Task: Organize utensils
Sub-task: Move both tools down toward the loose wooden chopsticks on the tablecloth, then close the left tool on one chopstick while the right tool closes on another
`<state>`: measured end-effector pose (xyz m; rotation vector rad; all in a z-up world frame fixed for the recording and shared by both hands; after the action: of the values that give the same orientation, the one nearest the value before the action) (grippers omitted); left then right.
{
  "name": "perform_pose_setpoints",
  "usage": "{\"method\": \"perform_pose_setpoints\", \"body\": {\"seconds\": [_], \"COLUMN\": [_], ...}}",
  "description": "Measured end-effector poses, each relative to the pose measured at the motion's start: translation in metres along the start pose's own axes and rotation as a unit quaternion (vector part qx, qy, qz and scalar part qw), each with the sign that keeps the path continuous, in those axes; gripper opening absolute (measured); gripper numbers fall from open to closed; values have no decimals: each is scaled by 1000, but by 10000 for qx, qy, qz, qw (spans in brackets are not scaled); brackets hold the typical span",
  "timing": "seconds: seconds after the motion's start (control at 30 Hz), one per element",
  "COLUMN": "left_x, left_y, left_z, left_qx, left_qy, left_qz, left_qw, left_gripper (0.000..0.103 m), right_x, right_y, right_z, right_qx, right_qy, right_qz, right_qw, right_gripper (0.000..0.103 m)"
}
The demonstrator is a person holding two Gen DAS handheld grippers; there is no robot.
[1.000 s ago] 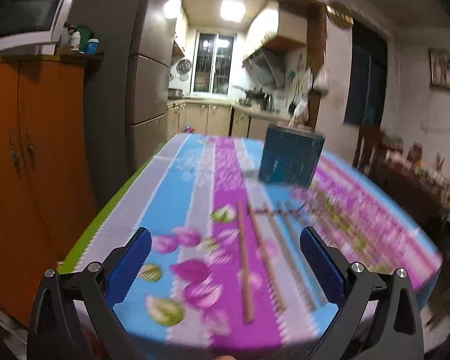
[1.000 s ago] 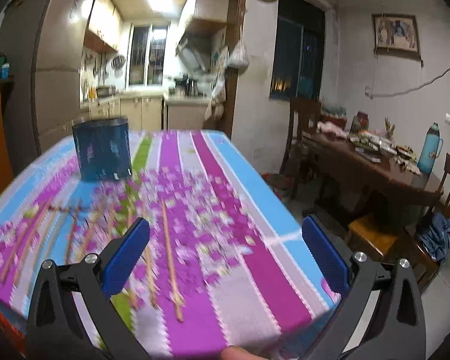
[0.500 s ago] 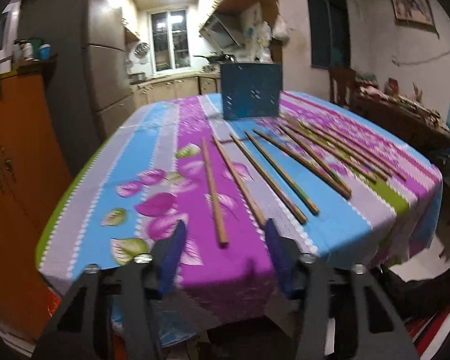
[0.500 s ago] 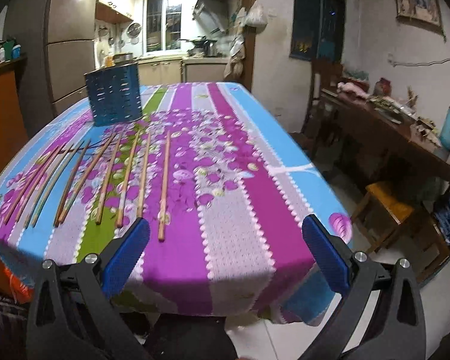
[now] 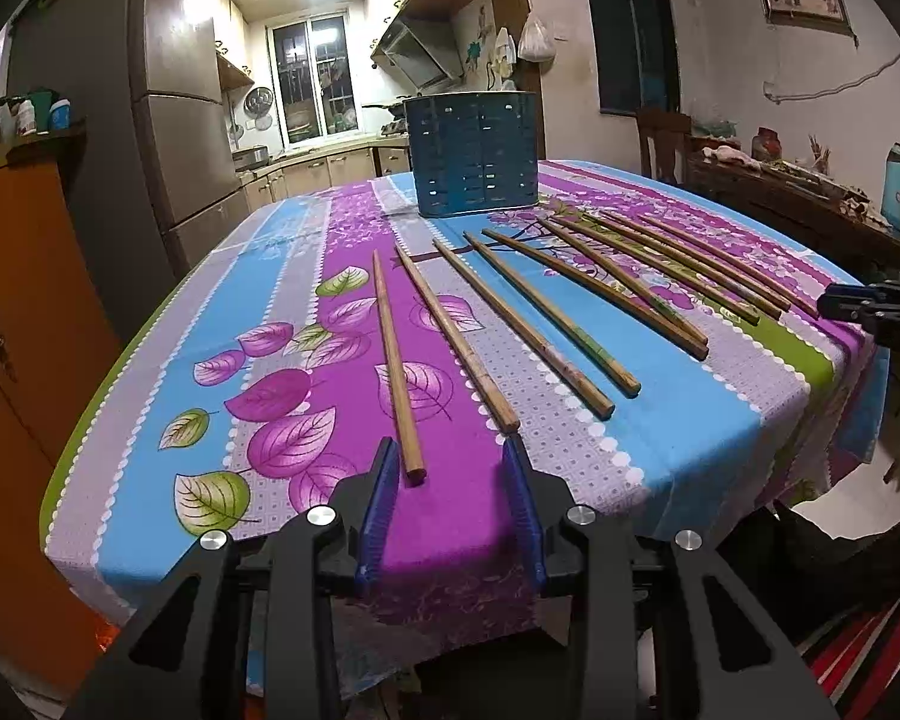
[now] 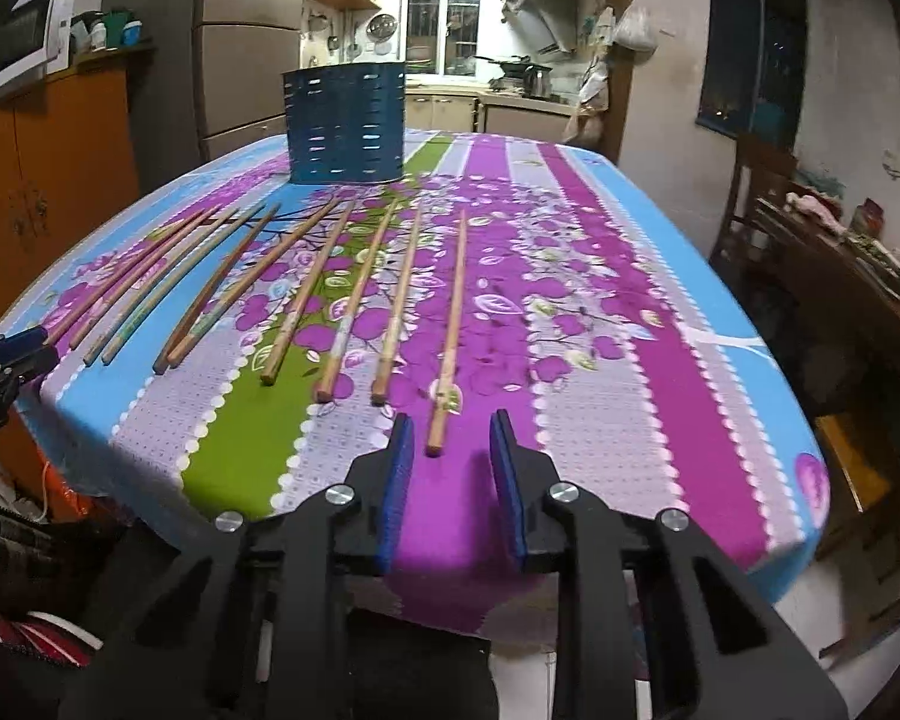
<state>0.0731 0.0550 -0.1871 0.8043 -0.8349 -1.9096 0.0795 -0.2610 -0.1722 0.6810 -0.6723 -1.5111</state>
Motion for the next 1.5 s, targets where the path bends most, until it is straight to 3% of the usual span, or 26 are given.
{"method": "perform_pose_setpoints", "body": {"seconds": [0.3, 0.43, 0.73, 0.83, 0.97, 1.23, 1.5], "left_x": [0, 3, -5, -4, -8, -9, -18], "left_y": [0, 0, -2, -1, 0, 6, 28], "left_z": [0, 1, 0, 0, -4, 1, 19], "left_qx": [110, 172, 219, 269, 333, 459, 766], "left_qy": [-60, -77, 58, -87, -6, -76, 4], "left_qz": [50, -38, 153, 302, 442, 532, 554], "left_qw": [9999, 9998, 9996, 9991, 9985, 9975, 9955], "left_gripper": [38, 32, 30, 21, 11, 9, 8], "right_x": [-9, -9, -9, -8, -6, -8, -11], "right_y": [-4, -4, -8, -8, -9, -8, 17], "right_z": [-6, -7, -4, -4, -2, 0, 28], "right_qx": [3, 1, 114, 194, 287, 376, 799], "right_qy": [177, 163, 139, 158, 165, 229, 247], "right_qz": [-54, -180, -479, -586, -698, -825, -672], "right_qw": [9998, 9997, 9987, 9980, 9970, 9956, 9942], "right_gripper": [6, 5, 5, 5, 5, 5, 5]}}
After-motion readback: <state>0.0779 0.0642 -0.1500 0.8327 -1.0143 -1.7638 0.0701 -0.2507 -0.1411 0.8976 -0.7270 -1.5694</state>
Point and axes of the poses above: each gripper's, at about its wrist camera, not at the fingertips, and z roughly against the way its jaws point, x to its right, y to its top, the point moved 9 cm from there along -z, roughly the way its jaws point, and after that the axes turned 6 degrees about -z, right-handed, at the moved point
